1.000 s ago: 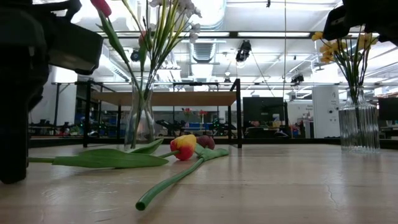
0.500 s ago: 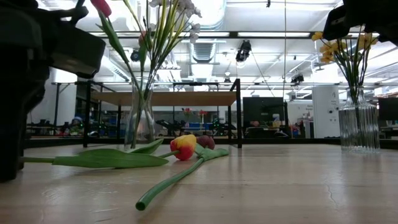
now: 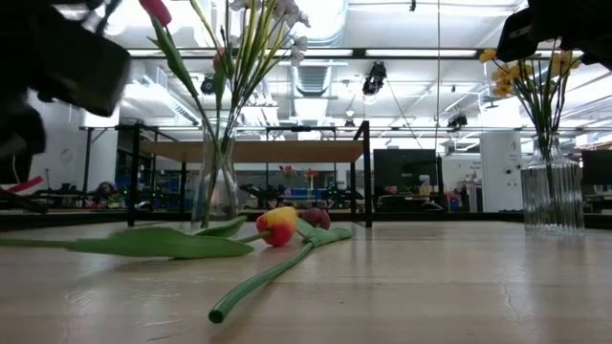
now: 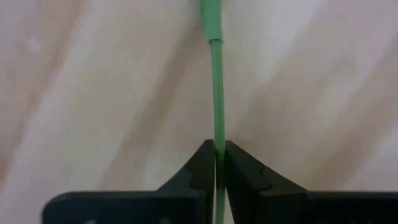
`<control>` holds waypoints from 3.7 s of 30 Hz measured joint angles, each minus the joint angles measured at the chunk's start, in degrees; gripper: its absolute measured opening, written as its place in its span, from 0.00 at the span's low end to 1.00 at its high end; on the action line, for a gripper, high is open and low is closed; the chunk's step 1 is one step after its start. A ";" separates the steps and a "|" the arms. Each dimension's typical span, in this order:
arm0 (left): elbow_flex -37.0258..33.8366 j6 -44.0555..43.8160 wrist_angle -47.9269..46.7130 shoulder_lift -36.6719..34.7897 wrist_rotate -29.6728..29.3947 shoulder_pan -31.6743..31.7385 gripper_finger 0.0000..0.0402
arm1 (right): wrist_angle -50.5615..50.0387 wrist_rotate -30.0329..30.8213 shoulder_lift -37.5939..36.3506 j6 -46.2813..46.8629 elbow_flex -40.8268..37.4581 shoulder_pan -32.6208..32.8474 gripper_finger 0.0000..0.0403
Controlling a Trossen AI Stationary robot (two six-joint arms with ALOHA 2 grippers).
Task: Pick and place flowers into a vace then onto a shelf
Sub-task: Put the yellow flower into the left transparent vase
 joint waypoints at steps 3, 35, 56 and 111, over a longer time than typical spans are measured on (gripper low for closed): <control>0.00 0.14 -0.13 -1.74 0.00 -0.61 0.02 | 0.00 0.01 0.00 -0.01 0.00 -0.02 0.14; -5.79 37.36 19.95 -11.81 -65.07 -16.39 0.00 | 0.02 0.04 -0.02 0.00 0.02 -0.02 0.13; -19.48 47.79 49.55 -14.99 -72.80 -16.33 0.00 | 9.25 -0.98 1.09 -1.21 2.79 0.02 0.31; -15.61 69.92 61.63 -20.22 -51.66 -7.92 0.00 | 7.21 29.78 68.35 -13.25 55.43 24.28 0.57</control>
